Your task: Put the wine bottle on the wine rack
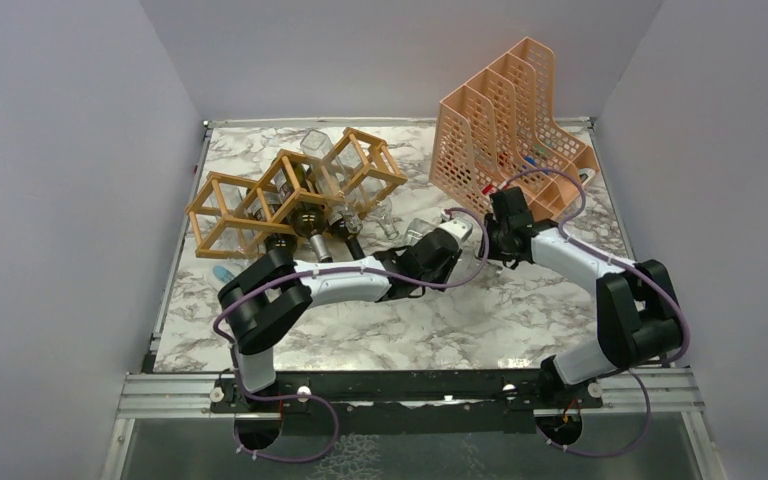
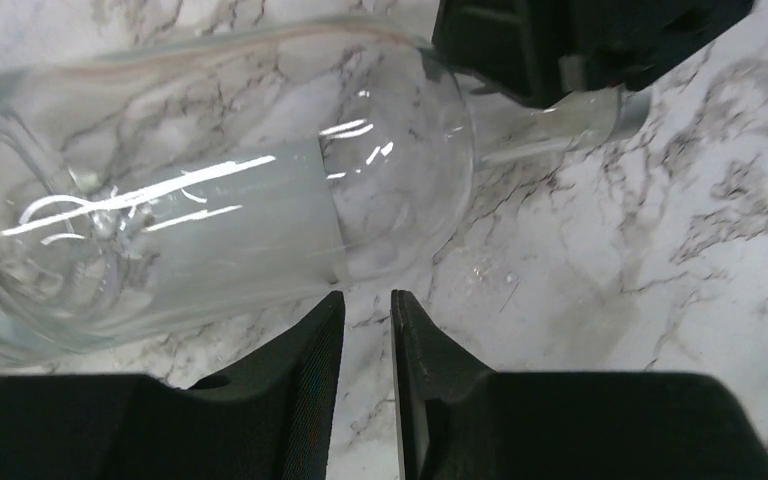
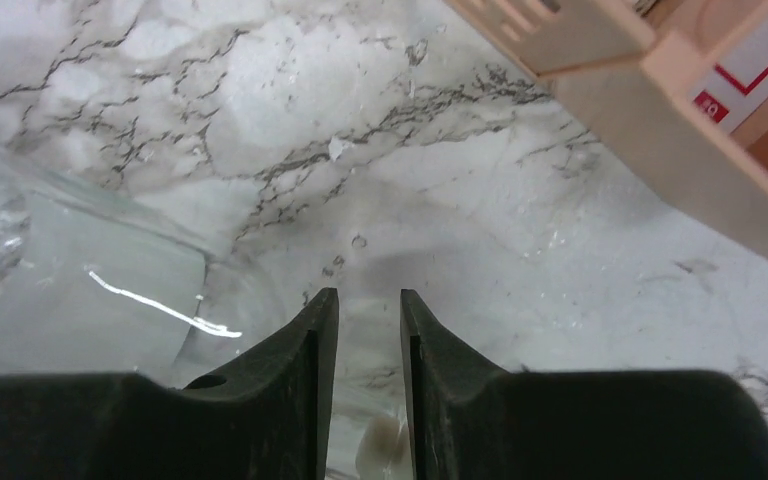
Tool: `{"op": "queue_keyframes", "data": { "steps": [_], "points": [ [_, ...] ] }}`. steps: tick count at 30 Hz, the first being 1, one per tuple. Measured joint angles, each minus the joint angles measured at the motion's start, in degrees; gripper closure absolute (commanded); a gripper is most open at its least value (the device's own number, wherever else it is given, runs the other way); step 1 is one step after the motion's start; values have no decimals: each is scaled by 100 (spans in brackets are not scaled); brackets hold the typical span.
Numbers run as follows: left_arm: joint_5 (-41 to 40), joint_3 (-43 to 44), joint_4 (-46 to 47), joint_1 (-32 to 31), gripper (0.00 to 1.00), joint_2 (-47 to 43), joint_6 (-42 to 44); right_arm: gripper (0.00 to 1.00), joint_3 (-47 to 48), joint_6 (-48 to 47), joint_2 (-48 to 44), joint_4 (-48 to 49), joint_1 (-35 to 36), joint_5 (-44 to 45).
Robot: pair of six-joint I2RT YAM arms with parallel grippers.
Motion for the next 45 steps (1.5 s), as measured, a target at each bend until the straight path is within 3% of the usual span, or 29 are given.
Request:
{"op": "queue_keyframes", "data": {
  "steps": [13, 25, 36, 45],
  "points": [
    [-413, -157, -409, -66, 72, 109, -87, 62, -844, 509, -1202, -70, -4, -1331],
    [-540, -157, -289, -55, 72, 107, -61, 49, -1217, 682, -2350, -354, 317, -1703],
    [-538, -157, -293, -55, 72, -33, -55, 43, -1478, 669, -2120, -223, 634, -1585],
    [-584, -157, -376, -55, 65, -938, -31, 43, -1499, 573, -1561, 319, 691, -1235]
  ]
}}
